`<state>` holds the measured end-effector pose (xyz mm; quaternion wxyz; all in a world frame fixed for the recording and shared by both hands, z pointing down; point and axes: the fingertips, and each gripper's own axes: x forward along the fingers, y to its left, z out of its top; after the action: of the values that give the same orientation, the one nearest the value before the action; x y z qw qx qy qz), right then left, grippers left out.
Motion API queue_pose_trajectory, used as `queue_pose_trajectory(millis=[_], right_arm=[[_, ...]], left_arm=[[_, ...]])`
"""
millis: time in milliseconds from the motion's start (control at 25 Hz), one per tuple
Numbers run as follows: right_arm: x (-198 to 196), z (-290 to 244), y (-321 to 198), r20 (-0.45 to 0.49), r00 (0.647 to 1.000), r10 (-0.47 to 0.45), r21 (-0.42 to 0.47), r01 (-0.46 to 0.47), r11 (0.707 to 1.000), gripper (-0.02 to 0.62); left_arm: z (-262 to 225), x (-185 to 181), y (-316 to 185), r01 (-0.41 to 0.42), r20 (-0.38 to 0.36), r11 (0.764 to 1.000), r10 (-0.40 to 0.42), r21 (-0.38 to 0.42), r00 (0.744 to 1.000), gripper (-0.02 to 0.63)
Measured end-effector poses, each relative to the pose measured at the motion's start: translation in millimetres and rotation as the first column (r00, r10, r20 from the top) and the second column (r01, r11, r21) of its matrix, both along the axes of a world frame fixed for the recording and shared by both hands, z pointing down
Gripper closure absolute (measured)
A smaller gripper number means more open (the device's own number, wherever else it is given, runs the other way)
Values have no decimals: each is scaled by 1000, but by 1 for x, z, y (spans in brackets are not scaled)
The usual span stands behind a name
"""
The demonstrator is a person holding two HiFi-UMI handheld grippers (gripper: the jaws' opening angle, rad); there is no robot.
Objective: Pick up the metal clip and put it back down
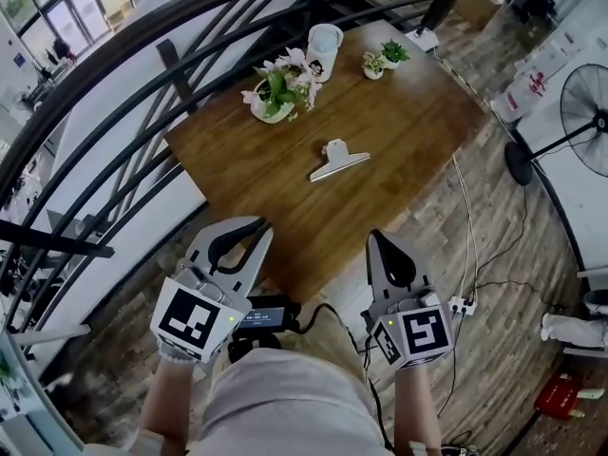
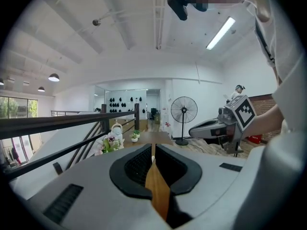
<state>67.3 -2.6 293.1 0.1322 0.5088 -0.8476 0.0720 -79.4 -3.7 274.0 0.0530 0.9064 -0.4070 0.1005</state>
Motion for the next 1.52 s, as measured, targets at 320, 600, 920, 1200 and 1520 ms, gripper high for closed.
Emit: queue_pose_trajectory(millis=[320,600,920,1200,1520], right_arm=[[-7,3,8,-12,1000,-7,-1,7,1000,592],[-14,2,9,-14,1000,-23,5,23,1000,592],[-16,-1,10,6,1000,-22,3,22,1000,592],[-23,5,19,-53,996,-66,-4,66,998,592],[-21,7,20,-68,996,-64,-4,63,998,593]], left_arm=[[6,-11,5,14,3,1000,-14,-7,1000,577],[8,-17,5,16,10,1000,-16,4,1000,578],[13,-14,9,1,5,1000,-1,-15,1000,578],[17,-13,11,-1,8,1000,1,-4,1000,578],[16,-12,13,-8,11,1000,9,-14,1000,578]])
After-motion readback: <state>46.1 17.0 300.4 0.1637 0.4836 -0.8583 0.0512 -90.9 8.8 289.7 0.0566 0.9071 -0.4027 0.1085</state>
